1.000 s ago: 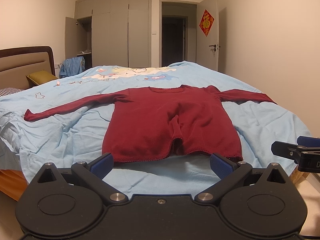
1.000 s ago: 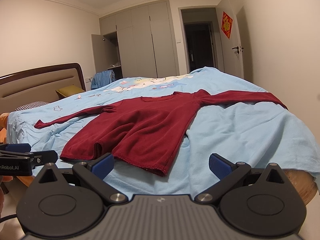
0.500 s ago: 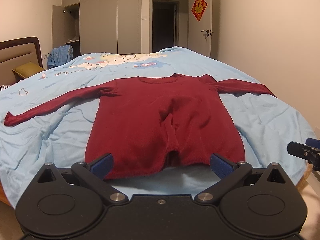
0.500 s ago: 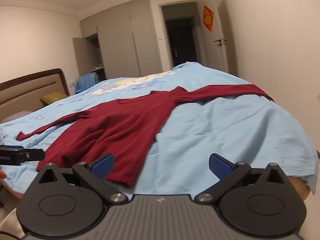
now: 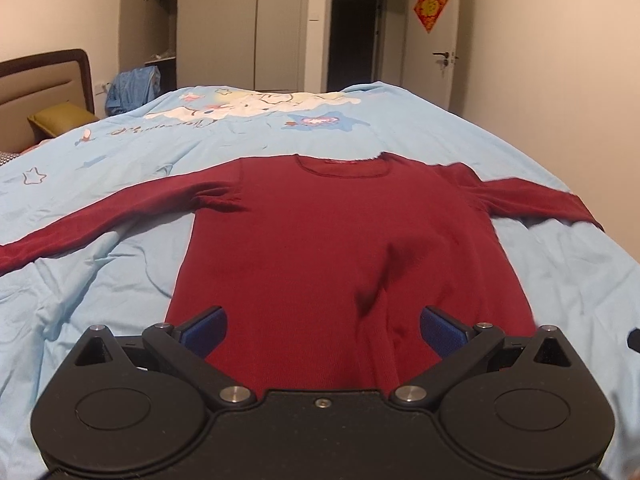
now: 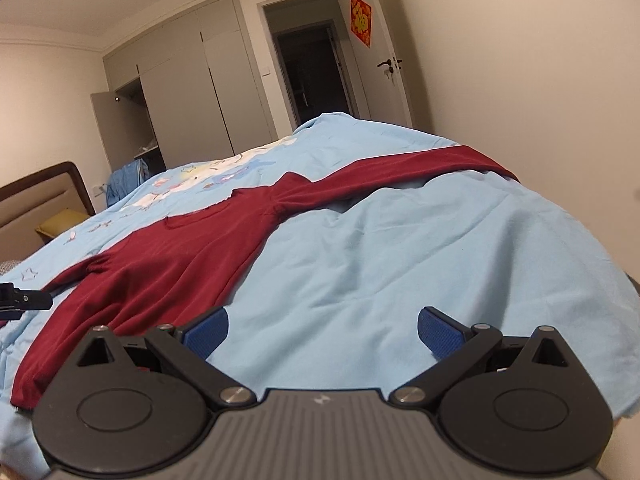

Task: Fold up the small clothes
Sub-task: 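Move the right tool toward the sweater's sleeve cuff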

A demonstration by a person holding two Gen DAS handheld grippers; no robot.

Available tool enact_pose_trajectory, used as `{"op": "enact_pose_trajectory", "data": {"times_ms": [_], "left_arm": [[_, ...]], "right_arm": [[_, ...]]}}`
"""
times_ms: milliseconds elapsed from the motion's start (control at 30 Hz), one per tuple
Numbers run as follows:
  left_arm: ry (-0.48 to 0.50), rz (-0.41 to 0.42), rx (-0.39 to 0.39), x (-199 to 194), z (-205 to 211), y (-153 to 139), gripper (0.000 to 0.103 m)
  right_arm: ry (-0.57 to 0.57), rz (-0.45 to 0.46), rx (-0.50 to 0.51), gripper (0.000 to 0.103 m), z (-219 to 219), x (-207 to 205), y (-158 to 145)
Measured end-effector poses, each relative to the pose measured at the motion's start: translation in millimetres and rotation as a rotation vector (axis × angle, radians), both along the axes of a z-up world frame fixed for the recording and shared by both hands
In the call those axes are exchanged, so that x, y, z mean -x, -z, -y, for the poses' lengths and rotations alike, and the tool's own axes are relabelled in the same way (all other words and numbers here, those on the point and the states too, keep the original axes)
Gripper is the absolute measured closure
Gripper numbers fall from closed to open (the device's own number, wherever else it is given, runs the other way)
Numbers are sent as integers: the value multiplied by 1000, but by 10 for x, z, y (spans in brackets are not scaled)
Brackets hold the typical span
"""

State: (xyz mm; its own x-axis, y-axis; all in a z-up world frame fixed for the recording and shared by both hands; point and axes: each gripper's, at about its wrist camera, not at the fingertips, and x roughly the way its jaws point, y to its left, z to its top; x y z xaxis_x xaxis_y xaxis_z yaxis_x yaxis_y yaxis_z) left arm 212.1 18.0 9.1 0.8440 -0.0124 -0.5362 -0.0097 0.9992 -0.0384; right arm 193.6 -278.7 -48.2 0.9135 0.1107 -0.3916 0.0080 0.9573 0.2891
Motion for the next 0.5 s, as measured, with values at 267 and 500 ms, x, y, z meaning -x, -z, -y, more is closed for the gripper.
{"op": "enact_pose_trajectory", "data": {"times_ms": [267,500], "left_arm": [[-13,51,12,-749,-105,45,1],[-11,71,37,-1281,-140,237,1]], "right_arm": [[57,26,-45,0,258,-449,-1],[131,54,-97,0,755,-962,-114]]}}
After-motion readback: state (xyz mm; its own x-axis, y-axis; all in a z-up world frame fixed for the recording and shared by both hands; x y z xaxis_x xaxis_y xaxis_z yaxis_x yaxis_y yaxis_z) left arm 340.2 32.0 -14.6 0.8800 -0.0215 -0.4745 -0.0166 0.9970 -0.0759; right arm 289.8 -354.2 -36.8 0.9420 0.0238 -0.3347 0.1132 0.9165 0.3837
